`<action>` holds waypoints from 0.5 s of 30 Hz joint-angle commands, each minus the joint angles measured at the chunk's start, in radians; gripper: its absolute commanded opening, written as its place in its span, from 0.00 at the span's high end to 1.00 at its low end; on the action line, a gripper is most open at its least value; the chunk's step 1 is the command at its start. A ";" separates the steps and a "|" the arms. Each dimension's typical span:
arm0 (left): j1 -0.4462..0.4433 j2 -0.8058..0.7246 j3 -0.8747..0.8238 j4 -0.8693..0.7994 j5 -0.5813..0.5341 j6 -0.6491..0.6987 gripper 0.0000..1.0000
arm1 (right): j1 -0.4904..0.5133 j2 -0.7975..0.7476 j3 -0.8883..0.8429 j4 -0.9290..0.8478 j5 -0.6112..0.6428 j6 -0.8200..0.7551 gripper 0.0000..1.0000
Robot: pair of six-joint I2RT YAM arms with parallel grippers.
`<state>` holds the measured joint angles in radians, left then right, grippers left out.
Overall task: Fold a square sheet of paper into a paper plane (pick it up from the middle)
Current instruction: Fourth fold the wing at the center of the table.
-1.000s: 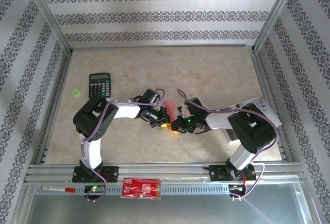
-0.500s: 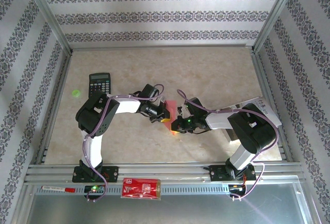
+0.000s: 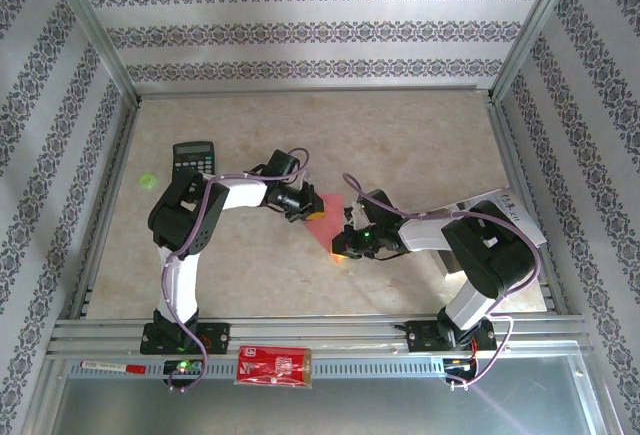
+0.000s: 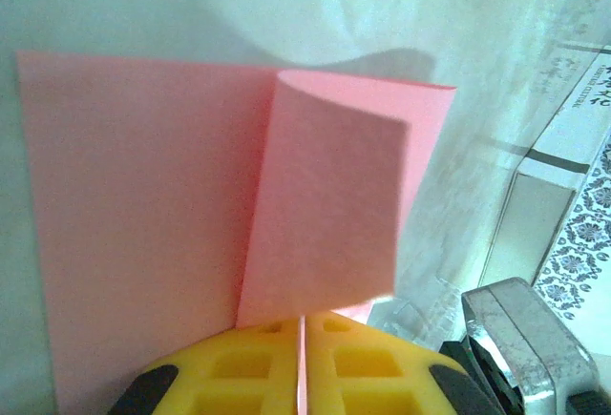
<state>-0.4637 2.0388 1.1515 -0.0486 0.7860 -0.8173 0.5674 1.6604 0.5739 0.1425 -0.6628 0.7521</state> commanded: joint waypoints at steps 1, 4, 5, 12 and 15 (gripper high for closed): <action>0.029 0.039 0.043 -0.009 -0.047 0.041 0.89 | 0.008 0.074 -0.080 -0.274 0.191 -0.039 1.00; 0.042 0.060 0.072 -0.020 -0.041 0.049 0.88 | 0.008 0.075 -0.082 -0.274 0.189 -0.039 1.00; 0.049 0.066 0.082 -0.023 -0.037 0.049 0.88 | 0.008 0.075 -0.081 -0.274 0.189 -0.040 1.00; 0.098 0.102 0.141 -0.049 -0.030 0.072 0.86 | 0.009 0.066 -0.088 -0.276 0.189 -0.040 1.00; 0.108 0.124 0.167 -0.050 -0.023 0.072 0.86 | 0.008 0.065 -0.089 -0.276 0.189 -0.039 1.00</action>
<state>-0.3923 2.1273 1.2861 -0.0841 0.8234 -0.7841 0.5674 1.6573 0.5735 0.1425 -0.6601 0.7517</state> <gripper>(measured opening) 0.139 0.042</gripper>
